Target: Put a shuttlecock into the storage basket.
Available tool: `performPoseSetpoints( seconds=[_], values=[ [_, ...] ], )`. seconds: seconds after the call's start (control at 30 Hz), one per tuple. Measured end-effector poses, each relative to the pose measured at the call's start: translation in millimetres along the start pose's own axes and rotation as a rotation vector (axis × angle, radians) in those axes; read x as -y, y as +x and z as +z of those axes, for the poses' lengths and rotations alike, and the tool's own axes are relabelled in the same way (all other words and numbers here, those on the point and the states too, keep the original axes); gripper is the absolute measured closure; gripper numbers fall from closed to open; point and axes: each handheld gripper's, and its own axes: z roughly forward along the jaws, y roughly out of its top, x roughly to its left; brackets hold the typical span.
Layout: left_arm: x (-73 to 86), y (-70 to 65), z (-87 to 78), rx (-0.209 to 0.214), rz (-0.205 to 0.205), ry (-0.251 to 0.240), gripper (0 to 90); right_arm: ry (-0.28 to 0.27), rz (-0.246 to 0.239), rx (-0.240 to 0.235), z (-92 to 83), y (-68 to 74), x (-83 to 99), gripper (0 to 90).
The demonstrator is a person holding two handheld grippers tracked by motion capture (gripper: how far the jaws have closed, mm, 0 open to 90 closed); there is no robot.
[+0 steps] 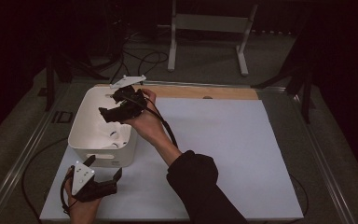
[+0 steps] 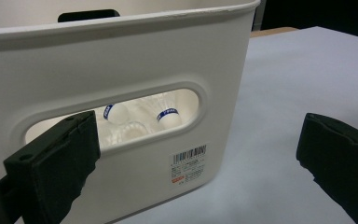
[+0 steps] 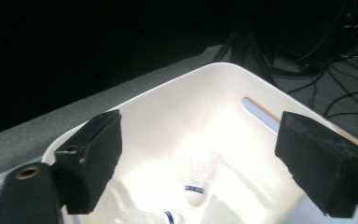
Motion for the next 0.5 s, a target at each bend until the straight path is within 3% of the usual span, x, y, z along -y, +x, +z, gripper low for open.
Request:
performPoseSetpoints(
  seconds=[0.07,0.4,0.5],
  values=[
    [0.0,0.1,0.1,-0.002,0.003,0.001,0.0,-0.001,0.001,-0.007,-1.3,-1.3,0.3,13.6],
    [0.0,-0.1,0.0,0.0,0.004,0.003,0.0,0.002,-0.057,0.047,-8.8,-8.8,7.5,12.3],
    [0.0,-0.3,0.1,0.001,0.002,0.003,0.0,0.003,-0.052,0.051,-11.2,-12.4,9.3,12.2]
  ],
)
